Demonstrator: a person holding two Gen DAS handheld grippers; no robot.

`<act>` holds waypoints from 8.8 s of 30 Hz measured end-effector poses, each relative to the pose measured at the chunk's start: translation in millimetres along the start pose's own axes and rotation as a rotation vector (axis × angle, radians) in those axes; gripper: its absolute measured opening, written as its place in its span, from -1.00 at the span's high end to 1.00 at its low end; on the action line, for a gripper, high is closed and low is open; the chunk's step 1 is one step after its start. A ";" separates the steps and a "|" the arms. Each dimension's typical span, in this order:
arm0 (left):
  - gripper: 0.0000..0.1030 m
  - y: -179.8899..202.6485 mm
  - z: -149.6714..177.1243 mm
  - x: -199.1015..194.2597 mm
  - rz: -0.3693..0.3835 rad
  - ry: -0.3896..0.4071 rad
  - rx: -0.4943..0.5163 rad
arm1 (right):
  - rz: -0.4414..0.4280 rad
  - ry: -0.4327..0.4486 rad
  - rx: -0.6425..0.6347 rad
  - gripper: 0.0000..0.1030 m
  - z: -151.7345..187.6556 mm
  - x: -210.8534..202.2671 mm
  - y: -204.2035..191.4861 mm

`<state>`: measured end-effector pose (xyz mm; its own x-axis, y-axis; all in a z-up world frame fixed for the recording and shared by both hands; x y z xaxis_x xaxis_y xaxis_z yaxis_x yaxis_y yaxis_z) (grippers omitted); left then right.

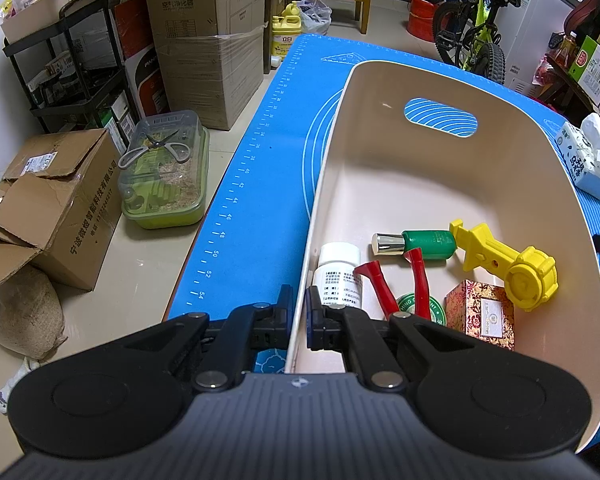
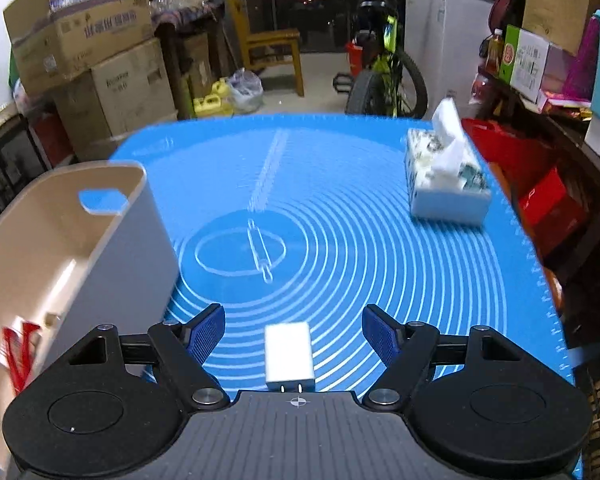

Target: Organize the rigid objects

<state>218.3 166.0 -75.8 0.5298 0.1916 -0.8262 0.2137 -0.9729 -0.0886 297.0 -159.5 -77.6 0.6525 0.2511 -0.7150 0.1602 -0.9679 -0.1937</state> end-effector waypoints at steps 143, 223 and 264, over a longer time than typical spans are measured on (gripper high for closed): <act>0.83 -4.2 -1.3 -1.5 -0.015 -0.002 0.014 | -0.342 -0.136 -0.420 -0.34 51.6 27.3 -69.8; 0.77 2.8 -0.8 -3.5 -0.025 0.000 0.015 | -0.256 -0.051 -0.288 -0.36 10.3 12.6 -207.6; -0.41 81.9 72.5 -179.2 0.028 0.311 0.110 | -0.047 0.229 -0.081 -0.95 79.2 -252.1 -94.0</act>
<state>81.4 42.6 24.6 0.7628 0.1786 -0.6214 0.1148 -0.9832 -0.1417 58.8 -130.9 67.7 0.7924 0.2956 -0.5336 0.2470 -0.9553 -0.1624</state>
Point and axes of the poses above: each gripper's, at about its wrist camera, not at the fingertips, and x roughly the way its jaws point, y to its right, z to its underside, the point moved 9 cm from there along x, roughly the way its jaws point, and after that the axes turned 10 degrees about -z, right-handed, at the moved point
